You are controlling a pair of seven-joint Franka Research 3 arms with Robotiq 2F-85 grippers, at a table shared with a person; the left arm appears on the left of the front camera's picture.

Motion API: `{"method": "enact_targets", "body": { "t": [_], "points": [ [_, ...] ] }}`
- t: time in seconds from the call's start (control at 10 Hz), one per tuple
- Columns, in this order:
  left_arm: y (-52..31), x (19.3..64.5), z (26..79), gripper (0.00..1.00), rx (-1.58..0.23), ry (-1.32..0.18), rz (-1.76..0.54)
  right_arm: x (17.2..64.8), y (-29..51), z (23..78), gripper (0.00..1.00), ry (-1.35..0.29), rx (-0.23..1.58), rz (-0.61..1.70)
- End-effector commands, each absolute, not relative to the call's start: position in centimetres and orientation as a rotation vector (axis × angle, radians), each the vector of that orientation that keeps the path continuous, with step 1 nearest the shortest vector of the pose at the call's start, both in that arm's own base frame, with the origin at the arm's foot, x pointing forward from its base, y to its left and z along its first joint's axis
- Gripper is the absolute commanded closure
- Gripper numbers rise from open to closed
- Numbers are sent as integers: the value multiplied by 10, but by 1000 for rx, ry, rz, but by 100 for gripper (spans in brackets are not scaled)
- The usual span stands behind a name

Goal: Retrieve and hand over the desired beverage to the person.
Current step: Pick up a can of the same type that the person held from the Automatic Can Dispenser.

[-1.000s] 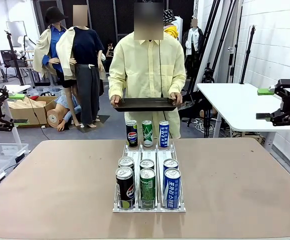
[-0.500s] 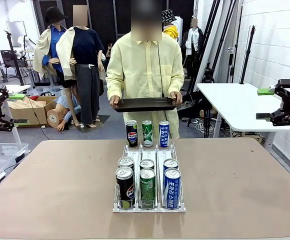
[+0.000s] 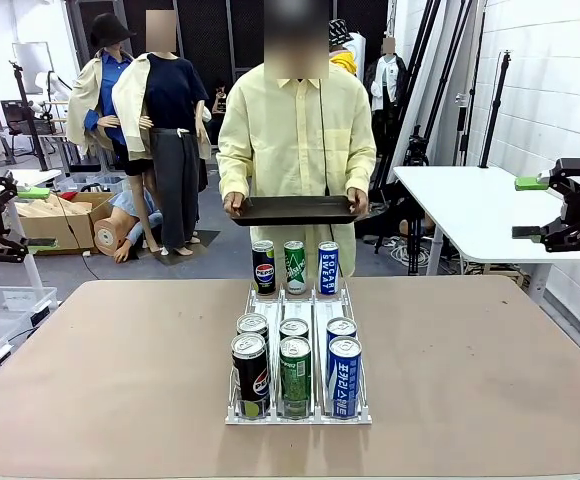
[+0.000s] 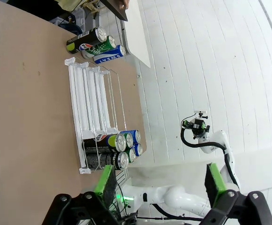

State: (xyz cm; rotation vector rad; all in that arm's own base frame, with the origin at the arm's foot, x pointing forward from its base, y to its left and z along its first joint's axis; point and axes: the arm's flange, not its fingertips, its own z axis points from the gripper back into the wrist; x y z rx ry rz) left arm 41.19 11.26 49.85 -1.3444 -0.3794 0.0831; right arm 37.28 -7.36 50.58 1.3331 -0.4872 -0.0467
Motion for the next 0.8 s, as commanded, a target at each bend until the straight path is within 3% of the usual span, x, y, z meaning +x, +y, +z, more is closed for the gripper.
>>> {"method": "enact_targets", "body": {
  "t": [0.0,0.7],
  "points": [
    [112,409,500,0,-1338,-393,88,374,-73,508,0,-493,1344,-36],
    [112,409,500,0,-1338,-393,88,374,-73,508,0,-493,1344,-36]
  ]
}}
